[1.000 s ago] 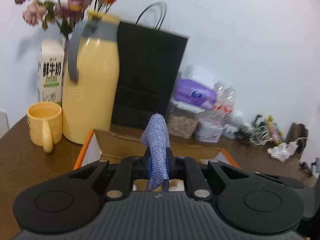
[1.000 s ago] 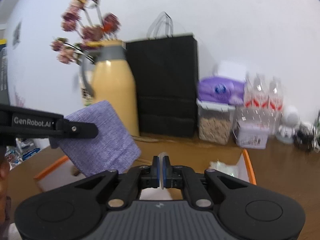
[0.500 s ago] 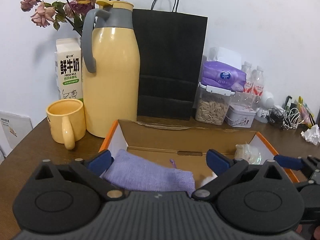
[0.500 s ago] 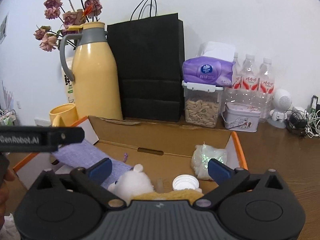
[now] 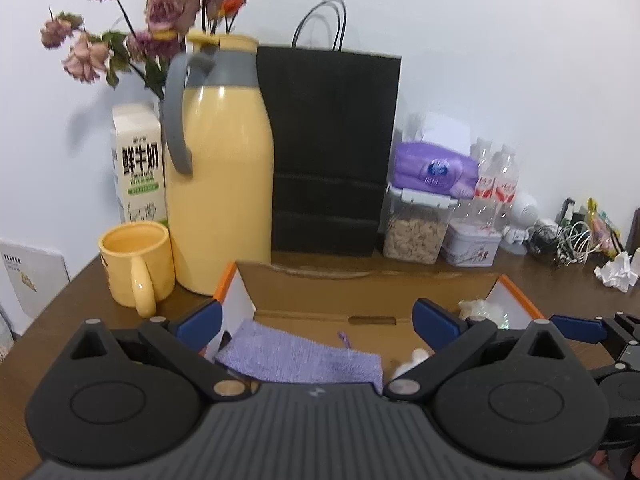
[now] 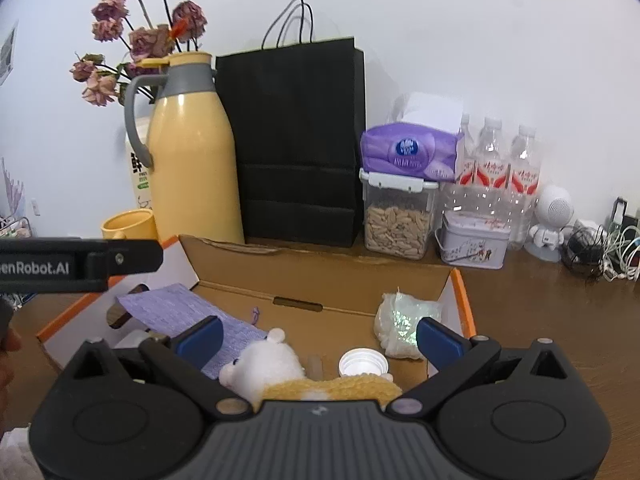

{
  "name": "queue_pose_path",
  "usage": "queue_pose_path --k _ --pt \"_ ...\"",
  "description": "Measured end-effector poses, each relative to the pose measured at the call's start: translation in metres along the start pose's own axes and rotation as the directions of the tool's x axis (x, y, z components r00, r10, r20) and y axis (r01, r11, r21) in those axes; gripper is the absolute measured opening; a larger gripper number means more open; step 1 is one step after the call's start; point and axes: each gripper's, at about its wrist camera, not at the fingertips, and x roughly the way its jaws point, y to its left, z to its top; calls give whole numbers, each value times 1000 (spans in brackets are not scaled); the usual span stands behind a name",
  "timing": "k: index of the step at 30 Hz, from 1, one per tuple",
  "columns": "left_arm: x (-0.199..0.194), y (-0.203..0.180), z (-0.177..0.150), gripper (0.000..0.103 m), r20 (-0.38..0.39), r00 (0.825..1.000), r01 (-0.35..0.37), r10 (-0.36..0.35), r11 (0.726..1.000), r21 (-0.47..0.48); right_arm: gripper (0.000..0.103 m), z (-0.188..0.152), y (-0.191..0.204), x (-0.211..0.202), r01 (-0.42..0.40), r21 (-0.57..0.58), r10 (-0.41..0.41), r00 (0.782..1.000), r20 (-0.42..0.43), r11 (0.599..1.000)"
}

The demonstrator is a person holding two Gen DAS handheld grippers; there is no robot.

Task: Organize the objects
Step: 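Withdraw the left tool and move it to the white tissue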

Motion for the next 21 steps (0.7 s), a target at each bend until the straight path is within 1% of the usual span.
queue_pose_path --k 5,9,11,16,19,21 --pt "-27 -1 -1 103 26 1000 0 -1 1000 28 103 2 8 -23 1 -32 0 1000 27 999" --pt "-53 1 -7 103 49 999 -16 13 998 56 103 -3 13 -42 0 -51 2 999 32 999" --pt "-67 5 -11 103 68 997 -25 21 998 53 103 -6 17 -53 -3 -59 5 999 32 998" --pt "-99 17 -24 103 87 996 -16 10 998 67 103 -23 24 -81 -9 -79 11 1000 26 997" --pt "-115 23 -34 103 76 997 -34 28 996 77 103 -36 27 -97 -20 -81 22 1000 19 997" --pt "-125 28 -41 103 66 997 -33 28 997 77 103 -45 30 -107 -27 -82 28 1000 13 996"
